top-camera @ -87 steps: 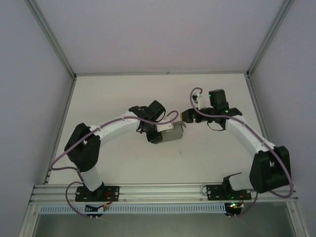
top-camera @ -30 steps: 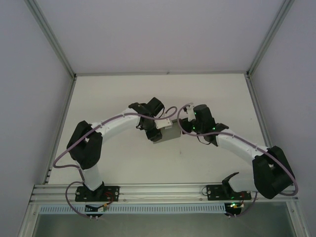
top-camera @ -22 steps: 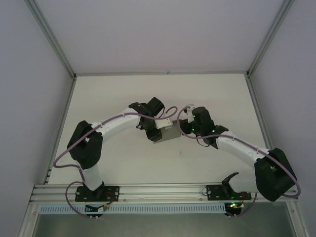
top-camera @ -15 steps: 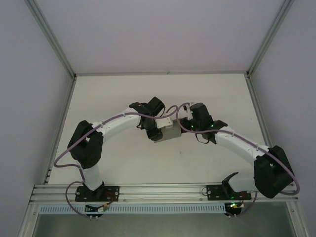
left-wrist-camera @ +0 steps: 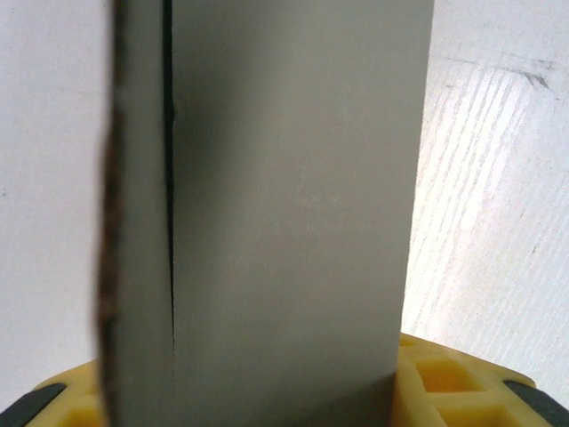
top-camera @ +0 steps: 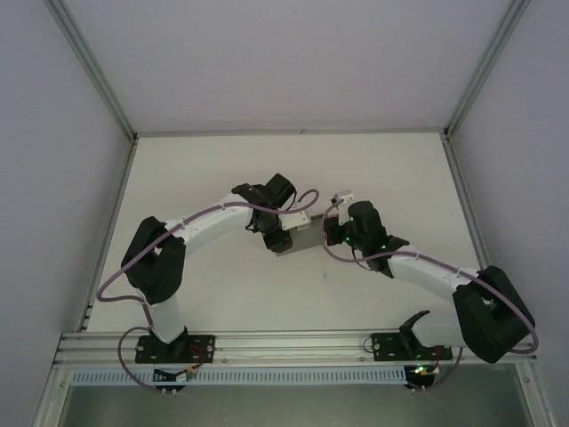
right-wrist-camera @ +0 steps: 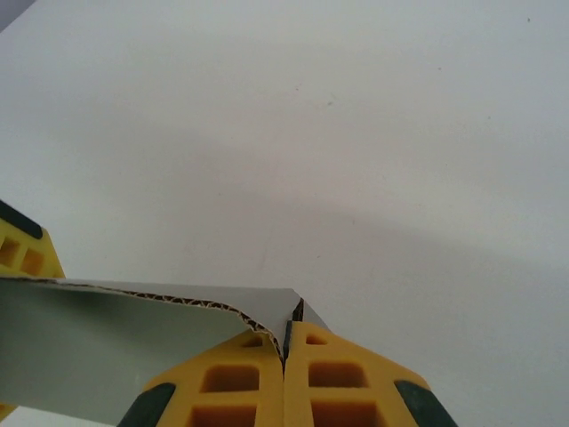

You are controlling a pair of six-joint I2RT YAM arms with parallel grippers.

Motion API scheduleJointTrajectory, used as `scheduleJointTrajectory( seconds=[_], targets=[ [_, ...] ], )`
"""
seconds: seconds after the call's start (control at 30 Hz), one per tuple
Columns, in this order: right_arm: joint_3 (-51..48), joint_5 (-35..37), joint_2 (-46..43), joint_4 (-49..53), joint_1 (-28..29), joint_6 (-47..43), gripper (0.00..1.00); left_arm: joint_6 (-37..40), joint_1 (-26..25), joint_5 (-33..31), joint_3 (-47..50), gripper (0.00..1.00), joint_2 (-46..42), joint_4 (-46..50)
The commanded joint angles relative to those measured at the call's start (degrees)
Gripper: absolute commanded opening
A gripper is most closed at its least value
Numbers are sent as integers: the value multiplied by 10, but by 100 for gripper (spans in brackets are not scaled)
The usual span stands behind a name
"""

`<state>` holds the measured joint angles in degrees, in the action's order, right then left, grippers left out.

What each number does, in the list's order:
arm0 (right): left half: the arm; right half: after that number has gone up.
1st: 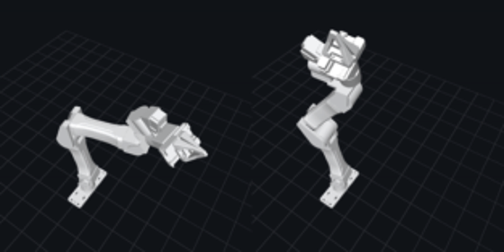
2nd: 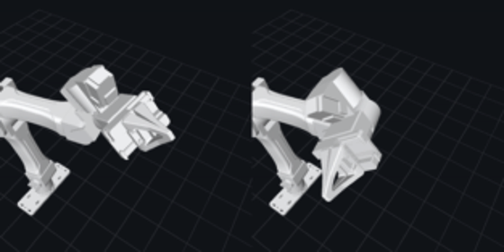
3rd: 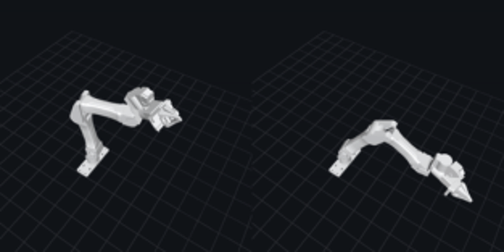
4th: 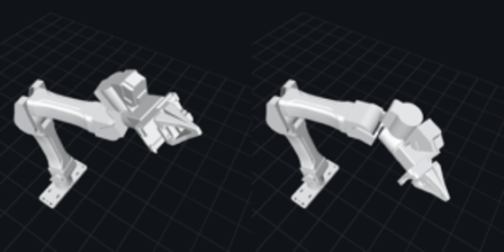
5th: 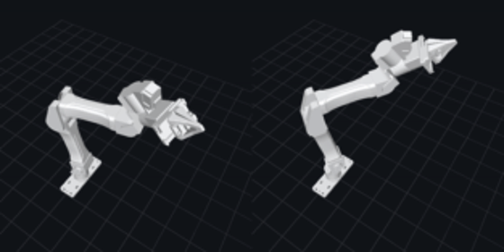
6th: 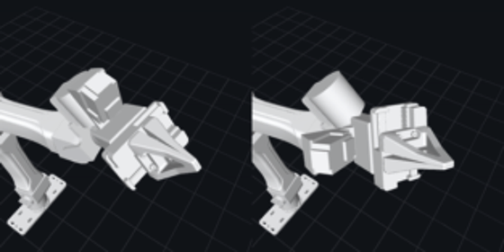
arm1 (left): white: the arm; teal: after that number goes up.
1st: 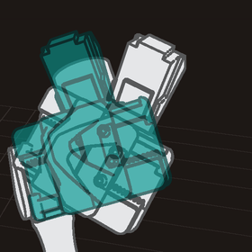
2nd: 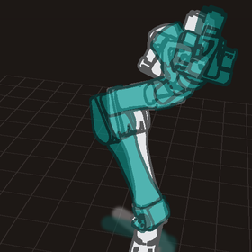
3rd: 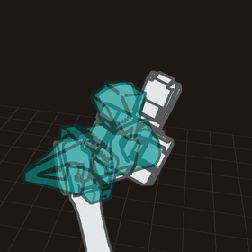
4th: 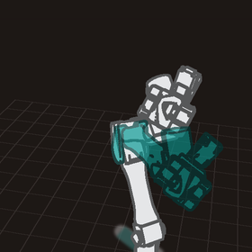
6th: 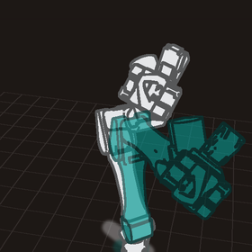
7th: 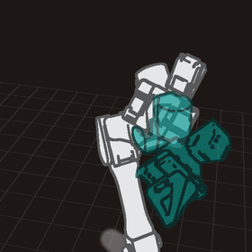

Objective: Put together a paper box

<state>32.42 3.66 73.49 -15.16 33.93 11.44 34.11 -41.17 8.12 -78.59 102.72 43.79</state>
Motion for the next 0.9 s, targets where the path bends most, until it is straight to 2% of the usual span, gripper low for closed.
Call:
scheduleJointTrajectory(
  seconds=[0.0, 0.13, 0.17, 0.23, 0.3, 0.37, 0.43, 0.53, 0.63, 0.77, 0.8, 0.87],
  targets=[
    [-35, -14, 9, 23, 16, -30, 0, 6, -1, -2, 7, 38, 11, -32],
    [-9, 9, 15, 62, 20, -19, 0, -11, -2, -19, 0, 43, 9, -40],
    [-2, 11, 15, 72, 23, -18, 0, -15, -2, -24, 0, 48, 5, -43],
    [7, 37, 14, 87, 34, -12, 0, -23, -2, -30, 2, 52, -5, -51],
    [13, 59, 13, 102, 45, -4, 0, -33, -1, -33, 6, 73, -19, -60],
    [17, 72, 11, 112, 56, 4, 0, -41, -1, -32, 10, 82, -34, -63],
    [20, 91, 12, 116, 66, 11, 0, -46, -1, -35, 15, 99, -49, -67],
    [42, 136, 15, 154, 75, 35, 0, -78, -1, -60, 29, 100, -77, -76],
    [66, 166, 17, 188, 94, 38, 0, -133, -1, -112, 63, 100, -121, -106],
    [90, 188, 25, 224, 102, 74, 0, -252, -1, -195, 116, 100, -202, -129],
    [91, 191, 27, 225, 103, 79, 0, -282, 2, -214, 131, 99, -221, -131],
    [91, 193, 33, 220, 105, 86, 0, -341, 15, -218, 156, 90, -251, -126]
  ],
)
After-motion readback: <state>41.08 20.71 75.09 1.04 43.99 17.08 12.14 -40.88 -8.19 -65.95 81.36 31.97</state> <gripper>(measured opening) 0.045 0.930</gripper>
